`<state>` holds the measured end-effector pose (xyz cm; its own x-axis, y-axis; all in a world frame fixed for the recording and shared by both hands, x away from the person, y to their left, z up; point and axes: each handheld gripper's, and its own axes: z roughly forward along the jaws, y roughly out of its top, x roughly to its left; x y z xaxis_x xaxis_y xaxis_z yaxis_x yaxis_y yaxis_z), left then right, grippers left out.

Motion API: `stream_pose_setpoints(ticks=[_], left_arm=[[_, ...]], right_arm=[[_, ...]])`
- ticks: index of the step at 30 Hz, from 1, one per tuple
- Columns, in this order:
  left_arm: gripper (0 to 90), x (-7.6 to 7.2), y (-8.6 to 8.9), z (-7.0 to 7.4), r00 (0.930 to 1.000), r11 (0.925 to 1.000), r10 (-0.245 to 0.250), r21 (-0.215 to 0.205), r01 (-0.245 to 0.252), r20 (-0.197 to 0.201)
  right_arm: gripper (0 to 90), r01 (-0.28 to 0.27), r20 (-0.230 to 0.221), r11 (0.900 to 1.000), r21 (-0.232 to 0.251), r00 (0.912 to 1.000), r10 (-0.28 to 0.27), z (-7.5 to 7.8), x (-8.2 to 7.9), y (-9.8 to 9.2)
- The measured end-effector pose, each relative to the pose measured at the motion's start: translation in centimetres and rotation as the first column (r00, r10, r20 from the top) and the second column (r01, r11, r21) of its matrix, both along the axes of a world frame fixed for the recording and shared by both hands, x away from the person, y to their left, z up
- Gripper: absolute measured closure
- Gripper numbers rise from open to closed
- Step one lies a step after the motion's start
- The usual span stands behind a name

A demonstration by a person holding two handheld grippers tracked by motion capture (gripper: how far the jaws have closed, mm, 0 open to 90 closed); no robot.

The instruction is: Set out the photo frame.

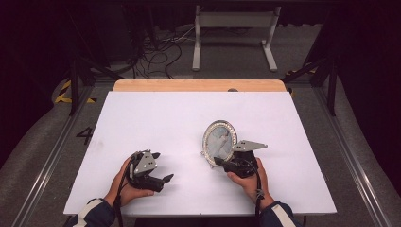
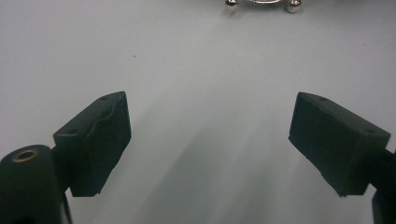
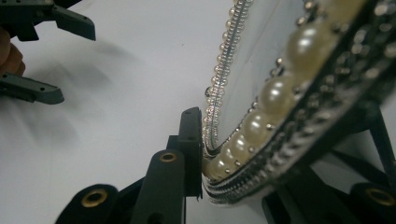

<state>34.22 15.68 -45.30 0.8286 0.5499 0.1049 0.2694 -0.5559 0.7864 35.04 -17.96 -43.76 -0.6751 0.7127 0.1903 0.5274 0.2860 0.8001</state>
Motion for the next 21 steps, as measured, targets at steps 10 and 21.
stream_pose_setpoints(ticks=[10, 21], left_arm=[[14.7, 2.4, -1.5, 0.5, 1.0, 0.9989, -0.008, -0.045, 0.008, 0.005], [15.7, 5.7, -5.3, 1.0, 0.9965, 0.9929, -0.083, -0.086, 0.083, 0.001]], right_arm=[[74.1, 0.017, 0.065, 0.999, -0.034, 0.9978, -0.015, 0.0, -0.8, 0.3], [72.1, 0.058, 0.132, 0.997, -0.058, 0.99, -0.05, 0.6, -2.5, -0.5]])
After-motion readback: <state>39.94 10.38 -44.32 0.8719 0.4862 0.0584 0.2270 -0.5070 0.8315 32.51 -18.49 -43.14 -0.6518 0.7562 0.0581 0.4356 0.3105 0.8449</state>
